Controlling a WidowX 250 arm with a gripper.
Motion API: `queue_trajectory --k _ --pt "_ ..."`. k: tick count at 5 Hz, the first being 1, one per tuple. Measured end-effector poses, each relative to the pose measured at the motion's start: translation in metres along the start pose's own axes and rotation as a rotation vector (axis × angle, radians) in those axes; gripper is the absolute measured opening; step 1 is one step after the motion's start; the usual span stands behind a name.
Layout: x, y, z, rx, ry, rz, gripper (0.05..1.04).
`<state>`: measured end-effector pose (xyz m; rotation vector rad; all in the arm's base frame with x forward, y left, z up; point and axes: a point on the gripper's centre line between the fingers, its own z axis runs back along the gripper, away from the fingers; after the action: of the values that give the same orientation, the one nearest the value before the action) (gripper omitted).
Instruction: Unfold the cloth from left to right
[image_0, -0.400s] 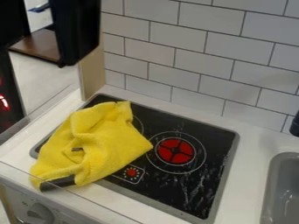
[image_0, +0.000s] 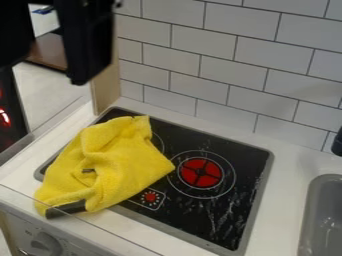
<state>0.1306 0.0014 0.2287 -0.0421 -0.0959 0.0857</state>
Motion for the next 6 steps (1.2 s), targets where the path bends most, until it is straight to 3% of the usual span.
queue_trajectory --k 1,2,3,4,5,6 --pt "0.014 0.018 -0.010 0.000 -0.004 0.023 1.000" --pt "0.031 0.051 -0.033 -0.029 0.044 0.058 1.000" --pt "0.044 0.071 -0.056 -0.027 0.083 0.058 1.000" --pt "0.059 0.086 -0.092 -0.102 0.152 0.134 1.000" --pt "0.081 0.090 -0.121 -0.170 0.179 0.147 1.000" --pt "0.094 0.096 -0.143 -0.197 0.216 0.149 1.000"
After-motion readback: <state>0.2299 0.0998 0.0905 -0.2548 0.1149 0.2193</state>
